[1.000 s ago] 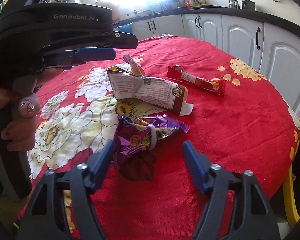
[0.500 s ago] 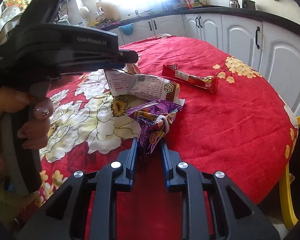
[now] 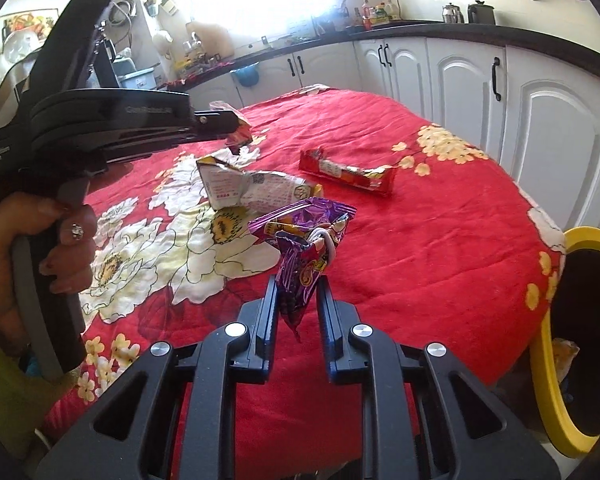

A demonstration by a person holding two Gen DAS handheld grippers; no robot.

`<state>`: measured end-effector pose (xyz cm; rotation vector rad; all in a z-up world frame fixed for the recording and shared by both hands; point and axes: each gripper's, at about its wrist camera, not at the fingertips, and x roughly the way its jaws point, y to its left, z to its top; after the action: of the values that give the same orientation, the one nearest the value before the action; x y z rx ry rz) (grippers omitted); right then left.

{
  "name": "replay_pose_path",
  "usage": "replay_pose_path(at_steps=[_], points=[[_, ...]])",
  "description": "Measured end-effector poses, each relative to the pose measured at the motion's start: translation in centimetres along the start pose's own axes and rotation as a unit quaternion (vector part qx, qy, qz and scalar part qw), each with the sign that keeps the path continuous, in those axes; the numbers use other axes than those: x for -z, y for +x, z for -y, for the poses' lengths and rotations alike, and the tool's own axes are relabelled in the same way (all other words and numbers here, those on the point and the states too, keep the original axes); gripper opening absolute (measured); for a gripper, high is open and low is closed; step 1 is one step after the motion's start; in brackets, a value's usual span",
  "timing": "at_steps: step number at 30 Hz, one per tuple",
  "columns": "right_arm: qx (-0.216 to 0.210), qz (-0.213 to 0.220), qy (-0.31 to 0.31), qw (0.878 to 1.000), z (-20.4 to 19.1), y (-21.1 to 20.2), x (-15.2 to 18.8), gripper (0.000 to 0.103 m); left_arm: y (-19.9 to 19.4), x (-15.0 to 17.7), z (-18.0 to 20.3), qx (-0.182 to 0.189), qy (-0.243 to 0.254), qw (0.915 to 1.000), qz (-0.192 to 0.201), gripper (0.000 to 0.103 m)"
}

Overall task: Collect trash
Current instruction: 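Carry the purple wrapper and snack packet over the yellow bin with both grippers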

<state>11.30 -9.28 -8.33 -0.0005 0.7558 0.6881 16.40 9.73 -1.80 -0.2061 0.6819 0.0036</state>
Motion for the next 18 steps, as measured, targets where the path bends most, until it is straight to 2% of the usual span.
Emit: replay_pose_path(at_steps=[18], points=[[0.040, 0.049, 0.043, 0.997, 5.5, -5.0, -0.7, 0.018, -1.8, -0.6, 6.3, 0.045, 0.042, 0.9979, 0.022, 0.003]])
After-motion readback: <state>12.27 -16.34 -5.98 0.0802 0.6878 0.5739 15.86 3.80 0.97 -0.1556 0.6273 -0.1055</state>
